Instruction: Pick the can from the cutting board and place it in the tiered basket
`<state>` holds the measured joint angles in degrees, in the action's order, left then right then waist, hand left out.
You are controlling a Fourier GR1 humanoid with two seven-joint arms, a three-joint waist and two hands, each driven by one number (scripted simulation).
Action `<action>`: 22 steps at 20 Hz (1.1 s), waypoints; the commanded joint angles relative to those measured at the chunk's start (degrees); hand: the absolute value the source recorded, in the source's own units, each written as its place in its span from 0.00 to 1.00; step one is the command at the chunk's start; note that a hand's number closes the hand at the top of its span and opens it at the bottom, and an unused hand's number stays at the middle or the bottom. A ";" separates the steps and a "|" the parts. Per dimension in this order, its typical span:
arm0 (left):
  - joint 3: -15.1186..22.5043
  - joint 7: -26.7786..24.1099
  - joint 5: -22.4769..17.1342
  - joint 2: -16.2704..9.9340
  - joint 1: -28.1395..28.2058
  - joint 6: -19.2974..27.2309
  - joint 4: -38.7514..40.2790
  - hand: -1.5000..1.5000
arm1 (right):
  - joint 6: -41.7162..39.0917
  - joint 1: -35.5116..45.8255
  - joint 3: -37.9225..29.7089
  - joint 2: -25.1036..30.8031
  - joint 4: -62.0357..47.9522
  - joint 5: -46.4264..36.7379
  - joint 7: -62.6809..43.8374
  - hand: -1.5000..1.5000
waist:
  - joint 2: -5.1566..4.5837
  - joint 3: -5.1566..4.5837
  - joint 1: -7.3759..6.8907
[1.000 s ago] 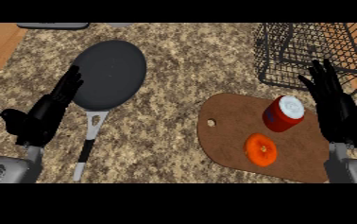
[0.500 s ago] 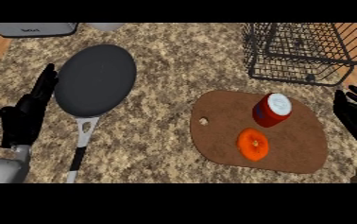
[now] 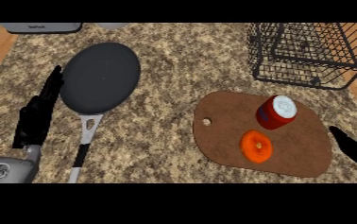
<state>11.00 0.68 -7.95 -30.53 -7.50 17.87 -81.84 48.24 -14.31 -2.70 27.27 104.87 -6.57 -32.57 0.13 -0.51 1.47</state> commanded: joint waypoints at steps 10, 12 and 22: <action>2.55 2.35 2.90 2.02 -2.78 0.78 -1.58 0.50 | -25.32 8.76 3.24 25.91 15.46 1.30 -46.71 0.00 | -0.39 0.11 -3.84; 3.30 3.42 3.86 4.11 -6.18 1.52 0.68 0.50 | -26.63 13.64 3.80 26.57 12.34 2.43 -50.20 0.00 | -0.71 0.20 -3.34; 2.26 3.17 3.52 3.81 -5.15 0.10 0.49 0.50 | -28.27 21.53 10.87 24.37 1.85 9.75 -52.63 0.00 | -0.58 0.22 -3.83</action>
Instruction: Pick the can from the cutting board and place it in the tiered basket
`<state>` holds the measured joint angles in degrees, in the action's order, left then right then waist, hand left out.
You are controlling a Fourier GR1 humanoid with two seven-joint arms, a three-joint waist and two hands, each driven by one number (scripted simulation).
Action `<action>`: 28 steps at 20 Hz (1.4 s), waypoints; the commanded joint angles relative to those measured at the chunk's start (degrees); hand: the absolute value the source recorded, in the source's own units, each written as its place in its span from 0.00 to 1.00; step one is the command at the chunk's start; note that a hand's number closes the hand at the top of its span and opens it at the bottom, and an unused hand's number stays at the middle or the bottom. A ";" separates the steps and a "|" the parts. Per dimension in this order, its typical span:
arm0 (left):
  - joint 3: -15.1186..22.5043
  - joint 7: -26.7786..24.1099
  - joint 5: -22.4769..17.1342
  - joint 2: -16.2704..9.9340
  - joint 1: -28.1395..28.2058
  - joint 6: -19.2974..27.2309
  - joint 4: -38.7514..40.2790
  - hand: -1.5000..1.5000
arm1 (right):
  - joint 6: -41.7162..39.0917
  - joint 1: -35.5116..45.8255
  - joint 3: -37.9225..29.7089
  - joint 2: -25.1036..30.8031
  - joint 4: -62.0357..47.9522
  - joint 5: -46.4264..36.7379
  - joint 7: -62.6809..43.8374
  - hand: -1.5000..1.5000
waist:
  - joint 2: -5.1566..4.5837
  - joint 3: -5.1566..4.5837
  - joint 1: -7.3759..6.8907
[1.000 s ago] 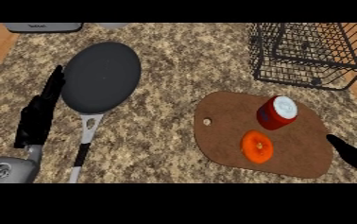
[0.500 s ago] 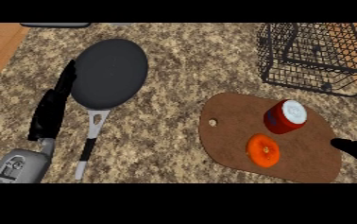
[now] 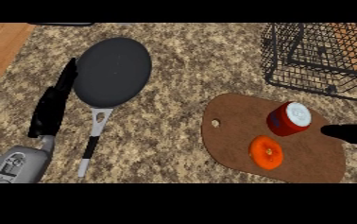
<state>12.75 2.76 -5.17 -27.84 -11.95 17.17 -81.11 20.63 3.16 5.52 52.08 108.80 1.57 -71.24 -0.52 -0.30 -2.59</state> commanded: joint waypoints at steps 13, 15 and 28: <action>-1.12 -1.67 1.21 1.15 3.35 0.13 -0.06 0.50 | -0.39 10.20 12.68 -0.01 -9.51 3.02 -13.97 0.00 | 0.57 0.06 1.34; -1.79 0.26 0.40 0.28 2.08 -0.93 -1.71 0.50 | 0.23 11.61 15.93 -0.55 -10.38 1.50 -13.97 0.00 | 0.59 0.03 1.14; -4.33 1.20 0.51 -0.19 -0.40 -1.92 0.90 0.50 | 1.38 17.89 24.14 -3.47 -17.41 -0.89 -13.97 0.00 | 0.56 0.05 1.99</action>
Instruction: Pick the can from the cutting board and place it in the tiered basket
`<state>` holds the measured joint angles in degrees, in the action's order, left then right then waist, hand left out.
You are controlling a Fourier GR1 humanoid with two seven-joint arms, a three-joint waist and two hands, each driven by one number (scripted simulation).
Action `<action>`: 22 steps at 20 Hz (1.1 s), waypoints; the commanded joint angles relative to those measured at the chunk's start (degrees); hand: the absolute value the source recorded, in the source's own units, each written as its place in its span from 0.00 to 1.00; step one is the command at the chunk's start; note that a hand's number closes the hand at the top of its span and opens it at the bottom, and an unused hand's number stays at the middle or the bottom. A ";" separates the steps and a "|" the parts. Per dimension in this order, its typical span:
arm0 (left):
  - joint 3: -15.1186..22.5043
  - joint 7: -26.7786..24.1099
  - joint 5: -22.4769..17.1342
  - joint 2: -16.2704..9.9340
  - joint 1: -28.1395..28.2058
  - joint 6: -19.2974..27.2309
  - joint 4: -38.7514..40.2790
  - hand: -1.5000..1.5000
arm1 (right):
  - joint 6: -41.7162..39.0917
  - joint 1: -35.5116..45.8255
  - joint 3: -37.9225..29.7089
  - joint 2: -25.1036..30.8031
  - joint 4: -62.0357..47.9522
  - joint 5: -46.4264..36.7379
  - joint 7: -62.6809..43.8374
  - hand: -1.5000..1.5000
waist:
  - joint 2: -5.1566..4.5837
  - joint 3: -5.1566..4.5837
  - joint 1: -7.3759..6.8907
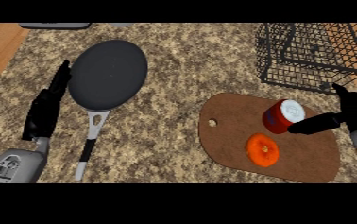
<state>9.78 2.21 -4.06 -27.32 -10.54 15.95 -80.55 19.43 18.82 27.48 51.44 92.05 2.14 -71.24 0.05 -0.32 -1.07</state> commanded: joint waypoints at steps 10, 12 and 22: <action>0.75 -0.28 2.50 2.44 0.56 1.68 0.02 0.50 | 2.29 6.33 2.55 -4.31 -6.51 1.48 -13.97 0.00 | 0.20 0.05 0.72; -0.55 -0.24 0.99 1.00 1.23 -0.35 -0.51 0.50 | 2.29 6.26 3.24 -5.10 -7.72 1.52 -13.97 0.00 | 0.19 0.09 0.56; -2.29 -0.63 1.11 0.93 0.56 -1.72 0.80 0.50 | 3.55 9.15 4.62 -11.30 -12.73 0.29 -13.97 0.00 | -0.07 0.17 0.66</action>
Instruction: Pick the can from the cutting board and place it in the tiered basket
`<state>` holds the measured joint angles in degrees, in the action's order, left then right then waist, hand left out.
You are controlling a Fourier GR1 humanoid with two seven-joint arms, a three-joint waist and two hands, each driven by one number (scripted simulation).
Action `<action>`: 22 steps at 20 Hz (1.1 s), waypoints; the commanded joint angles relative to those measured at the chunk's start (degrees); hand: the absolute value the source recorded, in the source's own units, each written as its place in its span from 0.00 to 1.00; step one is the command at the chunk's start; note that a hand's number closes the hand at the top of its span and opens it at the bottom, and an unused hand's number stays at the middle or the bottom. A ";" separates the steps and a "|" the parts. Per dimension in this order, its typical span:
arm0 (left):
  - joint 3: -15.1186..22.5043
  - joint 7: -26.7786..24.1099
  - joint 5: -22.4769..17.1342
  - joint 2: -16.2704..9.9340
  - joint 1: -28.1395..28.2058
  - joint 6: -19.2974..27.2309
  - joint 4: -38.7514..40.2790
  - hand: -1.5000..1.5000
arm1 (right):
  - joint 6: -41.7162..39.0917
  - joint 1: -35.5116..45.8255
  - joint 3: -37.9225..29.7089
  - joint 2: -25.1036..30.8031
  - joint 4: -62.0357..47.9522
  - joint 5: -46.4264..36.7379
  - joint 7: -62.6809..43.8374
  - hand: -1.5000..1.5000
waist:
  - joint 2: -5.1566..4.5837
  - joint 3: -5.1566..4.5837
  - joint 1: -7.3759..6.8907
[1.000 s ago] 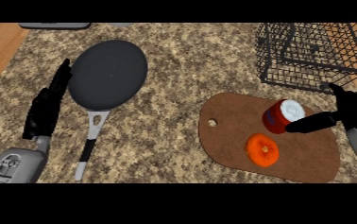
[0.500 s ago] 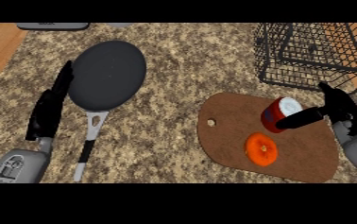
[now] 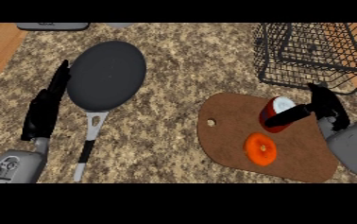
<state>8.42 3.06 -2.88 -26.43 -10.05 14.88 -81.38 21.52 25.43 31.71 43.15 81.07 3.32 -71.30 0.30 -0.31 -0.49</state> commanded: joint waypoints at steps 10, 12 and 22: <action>-0.88 -1.23 1.34 1.53 1.00 -0.14 0.04 0.50 | -3.06 -0.13 1.96 -7.80 -1.76 3.65 -7.66 1.00 | -0.32 0.25 0.14; 0.19 1.63 2.78 2.58 -1.78 0.80 0.76 0.50 | -6.63 2.78 4.61 -6.17 -5.99 1.17 -5.04 1.00 | -0.54 0.27 -0.18; -3.52 -0.07 0.74 -0.18 2.14 -3.26 -1.93 0.50 | 0.36 6.45 0.09 -10.06 -6.74 -2.15 -8.47 1.00 | -0.25 0.26 -0.17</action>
<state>7.16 3.17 -0.69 -24.38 -8.25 14.13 -82.76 20.00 28.80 33.57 35.71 76.69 2.12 -68.37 0.29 -0.28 -0.28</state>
